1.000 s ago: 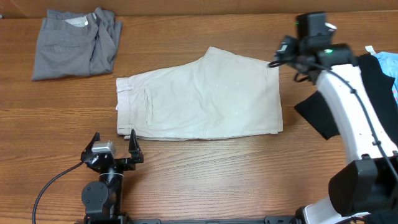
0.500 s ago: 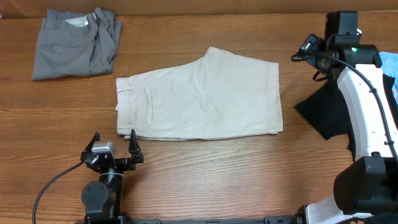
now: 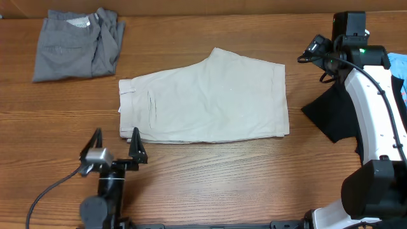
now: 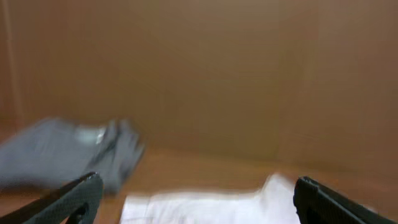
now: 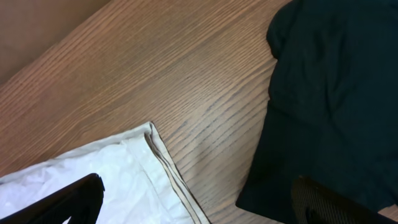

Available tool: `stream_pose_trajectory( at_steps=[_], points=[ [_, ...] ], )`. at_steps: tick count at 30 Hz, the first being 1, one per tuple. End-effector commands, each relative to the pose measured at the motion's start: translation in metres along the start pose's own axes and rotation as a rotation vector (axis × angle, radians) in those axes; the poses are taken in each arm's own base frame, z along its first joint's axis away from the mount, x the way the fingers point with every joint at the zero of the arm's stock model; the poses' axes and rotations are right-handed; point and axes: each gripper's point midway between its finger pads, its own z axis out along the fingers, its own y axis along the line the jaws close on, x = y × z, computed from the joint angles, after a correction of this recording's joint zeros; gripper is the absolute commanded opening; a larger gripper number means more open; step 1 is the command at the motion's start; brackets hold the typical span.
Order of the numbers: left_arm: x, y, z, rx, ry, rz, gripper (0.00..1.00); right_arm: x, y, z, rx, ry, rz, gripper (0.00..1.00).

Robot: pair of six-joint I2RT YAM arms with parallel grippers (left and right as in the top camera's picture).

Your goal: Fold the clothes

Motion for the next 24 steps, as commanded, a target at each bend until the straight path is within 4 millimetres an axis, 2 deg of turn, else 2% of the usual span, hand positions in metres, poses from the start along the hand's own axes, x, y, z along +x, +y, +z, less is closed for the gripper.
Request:
stream_pose_trajectory(
  at_steps=[1,3,4,7,9,10,12,16,18,20,24],
  points=[
    [-0.028,-0.015,-0.003,0.073,-0.110,-0.016,1.00,-0.007,0.002,-0.005,-0.010,-0.021,0.003,1.00],
    [-0.039,-0.018,-0.004,0.081,-0.139,-0.011,1.00,-0.007,0.002,-0.005,-0.010,-0.021,0.003,1.00],
    [-0.033,-0.022,-0.003,0.107,-0.107,-0.013,1.00,-0.007,0.002,-0.005,-0.009,-0.022,0.003,1.00],
    [0.013,-0.031,-0.004,0.173,0.089,-0.041,1.00,-0.007,0.002,-0.005,-0.010,-0.021,0.003,1.00],
    [0.051,-0.035,-0.011,0.207,0.254,-0.078,1.00,-0.007,0.002,-0.005,-0.010,-0.021,0.003,1.00],
    [0.055,-0.029,-0.011,0.177,0.260,-0.069,1.00,-0.007,0.002,-0.005,-0.010,-0.021,0.003,1.00],
    [0.053,-0.023,-0.009,0.138,0.247,-0.064,1.00,-0.007,0.002,-0.005,-0.010,-0.021,0.003,1.00],
    [0.023,-0.028,-0.005,0.161,0.135,0.018,1.00,-0.007,0.002,-0.005,-0.010,-0.021,0.003,1.00],
    [0.016,-0.027,-0.004,0.146,0.127,0.026,1.00,-0.007,0.002,-0.005,-0.010,-0.021,0.003,1.00],
    [0.012,-0.024,-0.001,0.118,0.154,0.021,1.00,-0.007,0.002,-0.005,-0.010,-0.021,0.003,1.00],
    [0.011,-0.020,0.011,0.075,0.326,0.035,1.00,-0.007,0.002,-0.005,-0.010,-0.021,0.003,1.00]
  ],
)
